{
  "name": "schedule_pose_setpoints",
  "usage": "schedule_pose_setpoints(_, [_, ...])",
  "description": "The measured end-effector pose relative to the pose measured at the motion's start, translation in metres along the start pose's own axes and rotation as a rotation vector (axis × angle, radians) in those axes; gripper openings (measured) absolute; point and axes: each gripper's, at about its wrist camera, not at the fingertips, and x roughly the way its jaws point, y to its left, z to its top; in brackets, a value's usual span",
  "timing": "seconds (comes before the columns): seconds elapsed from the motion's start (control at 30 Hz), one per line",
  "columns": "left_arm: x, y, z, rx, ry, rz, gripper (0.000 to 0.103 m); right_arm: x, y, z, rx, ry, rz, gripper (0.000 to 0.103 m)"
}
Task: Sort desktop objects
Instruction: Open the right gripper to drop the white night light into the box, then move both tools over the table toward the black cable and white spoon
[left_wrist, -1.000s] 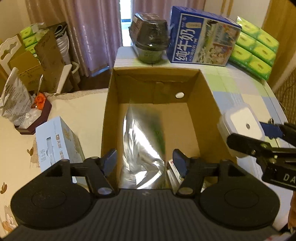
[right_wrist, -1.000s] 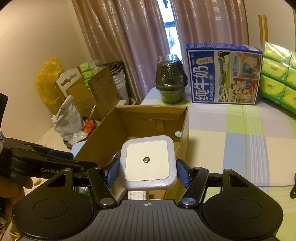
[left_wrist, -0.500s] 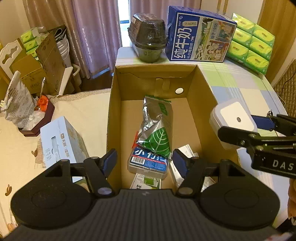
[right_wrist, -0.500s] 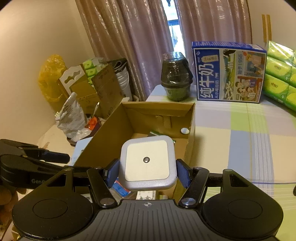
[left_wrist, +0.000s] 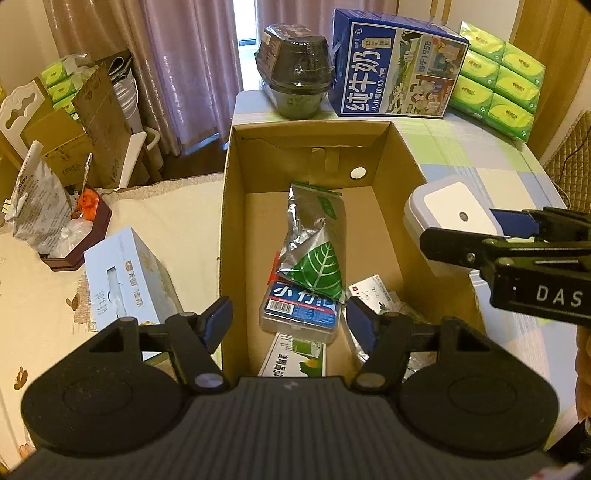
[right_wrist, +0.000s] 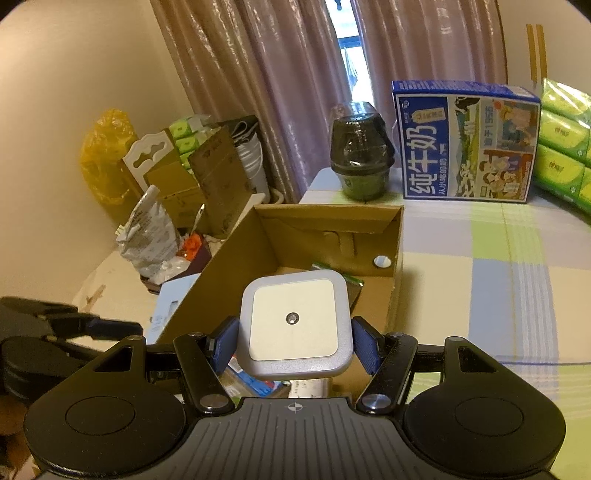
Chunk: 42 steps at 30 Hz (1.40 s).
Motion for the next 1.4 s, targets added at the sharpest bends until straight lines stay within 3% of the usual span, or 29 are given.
schedule_pose_setpoints(0.1, [0.001,0.004,-0.001,-0.010,0.005,0.003,0.063,0.003,-0.009,0.004,0.064,-0.013,0.030,0.076])
schedule_pose_setpoints(0.63, [-0.016,-0.002,-0.023,-0.038,0.003,-0.004,0.066,-0.057,-0.048,-0.020,0.124,-0.025,-0.034,0.077])
schedule_pose_setpoints(0.93, [-0.048,-0.032,-0.041,-0.052,-0.024,-0.033,0.067,-0.112,-0.052,-0.042,0.087,-0.041,-0.057,0.083])
schedule_pose_setpoints(1.4, [-0.085,-0.091,-0.072,-0.026,-0.054,-0.055,0.083,-0.190,-0.089,-0.079,0.101,-0.072,-0.104,0.101])
